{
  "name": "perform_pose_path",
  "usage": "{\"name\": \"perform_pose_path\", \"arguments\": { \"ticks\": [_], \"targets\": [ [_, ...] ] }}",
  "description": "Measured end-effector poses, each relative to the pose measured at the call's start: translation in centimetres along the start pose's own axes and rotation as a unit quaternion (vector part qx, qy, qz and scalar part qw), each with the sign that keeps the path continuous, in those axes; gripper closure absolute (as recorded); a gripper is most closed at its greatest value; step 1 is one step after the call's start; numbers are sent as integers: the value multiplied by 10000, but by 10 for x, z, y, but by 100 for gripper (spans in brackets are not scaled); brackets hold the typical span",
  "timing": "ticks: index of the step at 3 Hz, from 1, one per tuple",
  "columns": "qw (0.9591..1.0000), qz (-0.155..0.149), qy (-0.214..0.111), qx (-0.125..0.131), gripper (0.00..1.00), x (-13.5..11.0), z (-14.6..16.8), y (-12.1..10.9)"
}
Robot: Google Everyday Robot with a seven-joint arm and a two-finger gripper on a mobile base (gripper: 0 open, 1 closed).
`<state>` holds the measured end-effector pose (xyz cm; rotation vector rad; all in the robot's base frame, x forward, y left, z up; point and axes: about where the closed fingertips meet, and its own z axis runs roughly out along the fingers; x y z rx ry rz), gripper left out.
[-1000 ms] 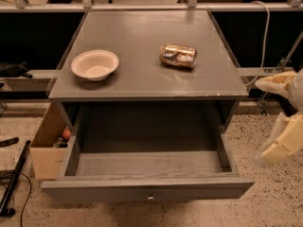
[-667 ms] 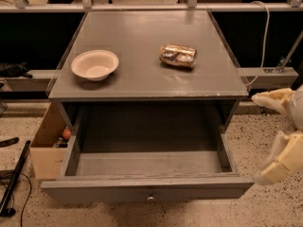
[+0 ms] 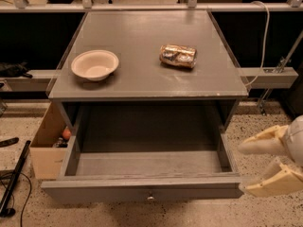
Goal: Close top drawer
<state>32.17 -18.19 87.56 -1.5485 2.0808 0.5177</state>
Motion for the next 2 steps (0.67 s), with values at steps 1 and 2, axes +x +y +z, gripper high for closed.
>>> {"name": "perform_pose_path", "arguments": {
  "ticks": [1, 2],
  "targets": [
    [10000, 1, 6, -13, 66, 1, 1, 1],
    [9999, -75, -108, 50, 89, -1, 5, -5]
  ]
}}
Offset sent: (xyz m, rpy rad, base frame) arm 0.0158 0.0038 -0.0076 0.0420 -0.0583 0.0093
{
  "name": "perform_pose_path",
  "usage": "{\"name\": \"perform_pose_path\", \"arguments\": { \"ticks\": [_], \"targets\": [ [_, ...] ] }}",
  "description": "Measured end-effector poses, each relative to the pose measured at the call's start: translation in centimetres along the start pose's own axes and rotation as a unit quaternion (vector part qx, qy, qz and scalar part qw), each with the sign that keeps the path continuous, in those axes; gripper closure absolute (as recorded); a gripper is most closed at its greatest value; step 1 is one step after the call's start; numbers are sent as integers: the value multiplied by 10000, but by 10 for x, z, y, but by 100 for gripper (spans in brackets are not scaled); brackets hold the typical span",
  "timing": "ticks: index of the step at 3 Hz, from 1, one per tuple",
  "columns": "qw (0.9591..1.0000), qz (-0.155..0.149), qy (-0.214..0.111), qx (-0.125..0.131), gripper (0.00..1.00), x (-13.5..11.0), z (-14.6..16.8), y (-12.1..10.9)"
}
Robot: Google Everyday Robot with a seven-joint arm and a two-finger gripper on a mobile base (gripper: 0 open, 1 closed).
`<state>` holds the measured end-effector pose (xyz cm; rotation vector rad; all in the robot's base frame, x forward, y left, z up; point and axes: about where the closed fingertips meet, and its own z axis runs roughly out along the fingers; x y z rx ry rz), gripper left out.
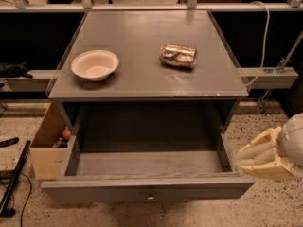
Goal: Close top drawer
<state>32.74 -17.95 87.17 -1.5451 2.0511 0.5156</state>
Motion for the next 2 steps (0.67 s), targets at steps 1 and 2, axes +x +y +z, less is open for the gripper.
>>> {"name": "perform_pose_path", "arguments": {
  "ticks": [1, 2],
  "targets": [
    [9997, 73, -67, -213, 100, 9, 34, 6],
    [9986, 243, 10, -460, 100, 30, 70, 25]
  ]
}}
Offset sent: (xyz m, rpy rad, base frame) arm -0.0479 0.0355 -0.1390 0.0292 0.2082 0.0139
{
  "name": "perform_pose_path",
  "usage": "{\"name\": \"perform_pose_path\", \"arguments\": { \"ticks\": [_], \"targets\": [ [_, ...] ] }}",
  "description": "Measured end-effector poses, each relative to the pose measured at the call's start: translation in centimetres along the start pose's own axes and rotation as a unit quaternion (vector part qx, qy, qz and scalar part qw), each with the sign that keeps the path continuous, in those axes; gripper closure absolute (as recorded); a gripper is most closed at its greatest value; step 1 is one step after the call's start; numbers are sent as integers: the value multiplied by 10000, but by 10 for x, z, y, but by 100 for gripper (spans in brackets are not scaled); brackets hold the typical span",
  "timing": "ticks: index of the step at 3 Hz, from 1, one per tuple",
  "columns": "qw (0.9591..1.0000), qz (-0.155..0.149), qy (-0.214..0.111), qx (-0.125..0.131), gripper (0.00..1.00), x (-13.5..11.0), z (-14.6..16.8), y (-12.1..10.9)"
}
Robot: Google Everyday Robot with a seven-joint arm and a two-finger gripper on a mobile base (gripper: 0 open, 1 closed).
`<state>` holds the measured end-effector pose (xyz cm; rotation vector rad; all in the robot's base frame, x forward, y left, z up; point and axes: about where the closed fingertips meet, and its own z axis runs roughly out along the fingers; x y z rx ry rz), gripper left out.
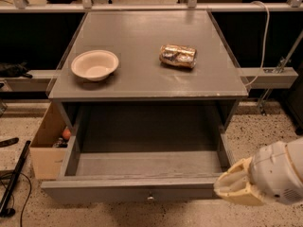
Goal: Close top drawer
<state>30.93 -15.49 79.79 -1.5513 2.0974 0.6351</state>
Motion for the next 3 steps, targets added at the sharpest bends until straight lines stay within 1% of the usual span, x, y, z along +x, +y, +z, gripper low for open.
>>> {"name": "perform_pose_path", "arguments": {
  "ticks": [1, 2, 3],
  "targets": [
    [9996, 184, 36, -206, 100, 16, 31, 10],
    [9995, 210, 47, -238, 100, 19, 36, 13],
    [9999, 109, -53, -106, 100, 11, 30, 9]
  ]
}}
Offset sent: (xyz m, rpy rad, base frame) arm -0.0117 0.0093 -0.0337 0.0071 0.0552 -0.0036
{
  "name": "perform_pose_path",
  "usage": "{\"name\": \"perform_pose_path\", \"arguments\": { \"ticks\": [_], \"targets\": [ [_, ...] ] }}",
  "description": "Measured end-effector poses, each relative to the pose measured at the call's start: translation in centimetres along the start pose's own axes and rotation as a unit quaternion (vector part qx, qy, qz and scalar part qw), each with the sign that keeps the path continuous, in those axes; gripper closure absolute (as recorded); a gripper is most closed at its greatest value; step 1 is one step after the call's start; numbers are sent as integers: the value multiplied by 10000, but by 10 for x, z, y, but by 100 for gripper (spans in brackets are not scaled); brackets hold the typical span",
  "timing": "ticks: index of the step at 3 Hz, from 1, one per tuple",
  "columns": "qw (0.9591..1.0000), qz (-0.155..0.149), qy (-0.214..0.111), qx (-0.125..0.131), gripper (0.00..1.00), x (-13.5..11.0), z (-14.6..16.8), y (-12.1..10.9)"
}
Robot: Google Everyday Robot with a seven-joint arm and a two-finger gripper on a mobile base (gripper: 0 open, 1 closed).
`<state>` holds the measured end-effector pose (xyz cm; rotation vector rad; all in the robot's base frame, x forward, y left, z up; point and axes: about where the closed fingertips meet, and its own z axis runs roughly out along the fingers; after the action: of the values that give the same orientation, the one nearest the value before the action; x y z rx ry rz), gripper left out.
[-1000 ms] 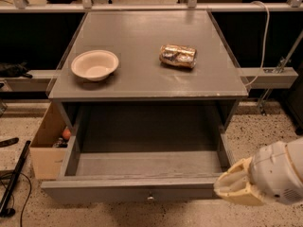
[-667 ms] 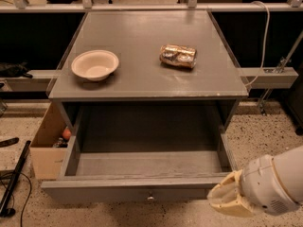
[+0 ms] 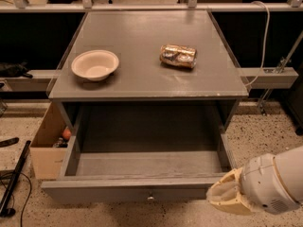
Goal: Close top drawer
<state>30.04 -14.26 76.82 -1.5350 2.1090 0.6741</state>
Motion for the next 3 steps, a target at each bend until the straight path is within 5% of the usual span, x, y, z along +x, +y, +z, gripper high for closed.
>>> {"name": "perform_pose_path", "arguments": {
  "ticks": [1, 3],
  "targets": [
    [9999, -37, -112, 106, 100, -3, 9, -3],
    [9982, 534, -133, 221, 100, 33, 65, -16]
  ]
}}
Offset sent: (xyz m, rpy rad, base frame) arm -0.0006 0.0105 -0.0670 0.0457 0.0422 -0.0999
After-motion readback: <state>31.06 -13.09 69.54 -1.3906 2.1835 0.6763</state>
